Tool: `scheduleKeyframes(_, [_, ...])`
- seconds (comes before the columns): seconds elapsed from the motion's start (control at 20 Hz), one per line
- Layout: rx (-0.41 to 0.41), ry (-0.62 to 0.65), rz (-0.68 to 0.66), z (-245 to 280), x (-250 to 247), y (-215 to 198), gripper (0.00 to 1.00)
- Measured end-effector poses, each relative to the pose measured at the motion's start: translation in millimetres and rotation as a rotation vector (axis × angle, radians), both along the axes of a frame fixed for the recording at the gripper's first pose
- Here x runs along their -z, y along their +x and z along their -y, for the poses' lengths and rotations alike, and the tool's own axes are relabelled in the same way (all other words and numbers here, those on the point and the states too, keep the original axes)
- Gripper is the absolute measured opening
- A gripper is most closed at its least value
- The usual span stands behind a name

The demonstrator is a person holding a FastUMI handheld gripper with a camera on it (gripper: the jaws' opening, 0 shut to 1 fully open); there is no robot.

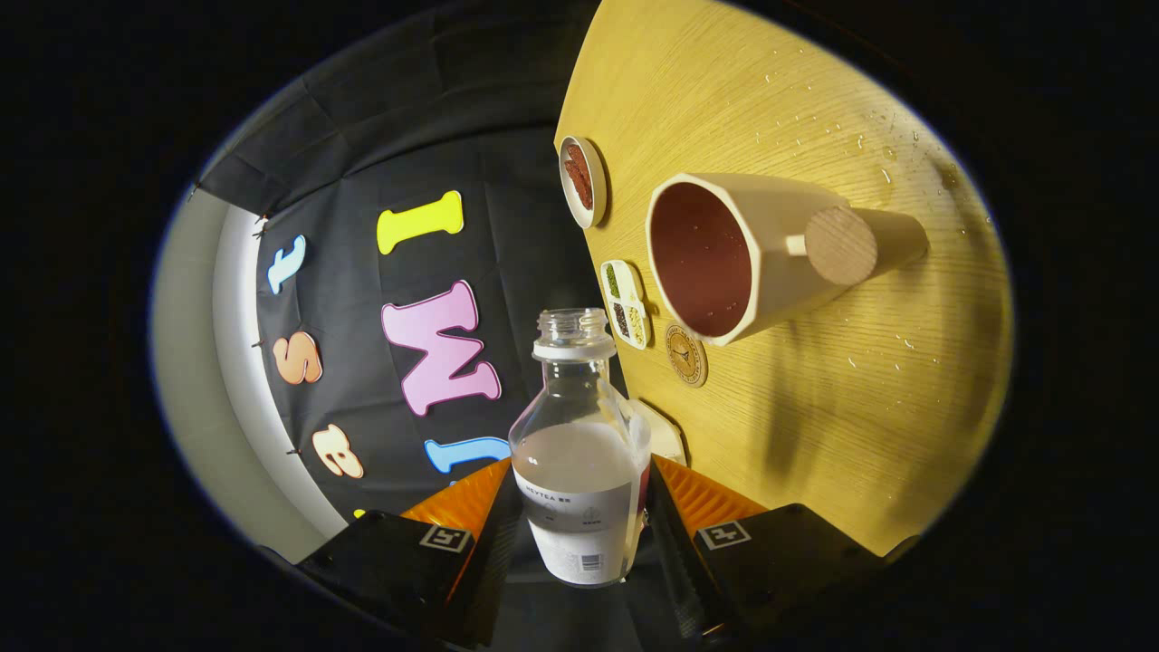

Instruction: Take the bottle from table, then pour the juice into the cup, finally place the bottle on the coaster

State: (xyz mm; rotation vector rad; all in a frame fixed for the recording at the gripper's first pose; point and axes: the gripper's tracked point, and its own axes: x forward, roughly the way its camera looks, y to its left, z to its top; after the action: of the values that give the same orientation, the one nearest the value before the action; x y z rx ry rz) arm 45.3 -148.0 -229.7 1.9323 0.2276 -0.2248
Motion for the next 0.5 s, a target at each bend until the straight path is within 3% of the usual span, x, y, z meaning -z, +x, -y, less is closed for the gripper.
scheduleKeyframes(0.5, [0.061,0.098,-0.002,2.9,-4.2,-2.2,0.76])
